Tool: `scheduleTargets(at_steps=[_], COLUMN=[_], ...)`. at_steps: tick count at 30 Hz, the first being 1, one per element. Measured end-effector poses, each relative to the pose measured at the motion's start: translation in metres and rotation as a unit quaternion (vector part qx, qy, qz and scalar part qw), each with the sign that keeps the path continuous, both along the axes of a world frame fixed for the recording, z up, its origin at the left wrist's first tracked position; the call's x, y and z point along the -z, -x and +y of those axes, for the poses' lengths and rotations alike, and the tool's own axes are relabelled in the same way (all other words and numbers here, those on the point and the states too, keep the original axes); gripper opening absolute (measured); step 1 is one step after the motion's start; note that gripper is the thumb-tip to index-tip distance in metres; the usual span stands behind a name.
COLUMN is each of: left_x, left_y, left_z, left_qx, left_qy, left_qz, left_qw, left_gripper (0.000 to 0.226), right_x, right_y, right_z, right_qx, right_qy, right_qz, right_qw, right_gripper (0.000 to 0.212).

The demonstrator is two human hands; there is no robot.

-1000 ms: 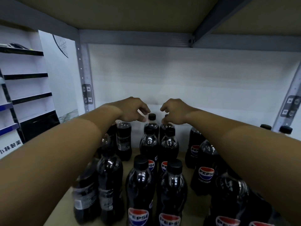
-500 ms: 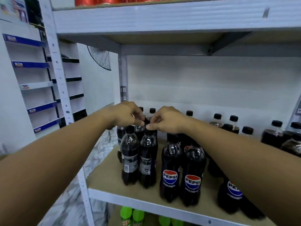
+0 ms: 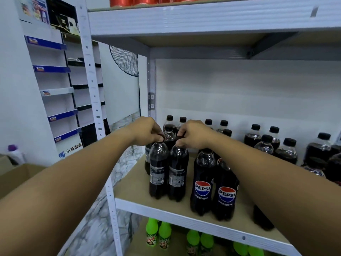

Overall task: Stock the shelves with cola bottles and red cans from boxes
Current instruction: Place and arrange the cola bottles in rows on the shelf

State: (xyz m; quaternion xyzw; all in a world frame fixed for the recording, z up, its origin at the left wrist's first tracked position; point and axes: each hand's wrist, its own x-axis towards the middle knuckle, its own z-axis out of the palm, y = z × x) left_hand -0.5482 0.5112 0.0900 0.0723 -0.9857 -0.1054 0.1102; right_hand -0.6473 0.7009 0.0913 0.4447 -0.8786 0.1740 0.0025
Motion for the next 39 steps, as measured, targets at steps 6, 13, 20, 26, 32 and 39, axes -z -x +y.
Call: scheduleTargets(at_steps=[6,13,20,26,32,39], left_x=[-0.002,0.004,-0.004,0.009,0.002,0.003], left_y=[-0.009,-0.005,-0.012,-0.001,-0.009,-0.01], left_z=[-0.006,0.001,-0.009,-0.001,-0.003,-0.008], left_qx=[0.004,-0.027,-0.02,-0.076,-0.029,-0.009], left_qy=[-0.074,-0.044,-0.067,-0.078,-0.073,-0.103], left_qz=[-0.017,0.03,-0.036,0.04,0.01,0.003], left_qw=[0.997,0.998,0.997,0.993,0.997,0.995], left_gripper=[0.03,0.031,0.027,0.045,0.025,0.038], right_x=[-0.008,0.002,-0.005,0.001,0.0,0.002], right_y=[-0.003,-0.004,-0.001,-0.004,0.001,0.009], right_z=[0.0,-0.022,-0.014,-0.02,-0.02,-0.013], right_qx=[-0.044,0.009,-0.035,0.022,0.002,-0.001], right_qy=[-0.033,-0.017,0.008,0.004,0.01,0.032], right_qz=[-0.022,0.039,-0.054,0.033,-0.03,-0.07], right_qw=[0.998,0.999,0.998,0.999,0.999,0.997], right_gripper=[0.032,0.035,0.028,0.048,0.03,0.044])
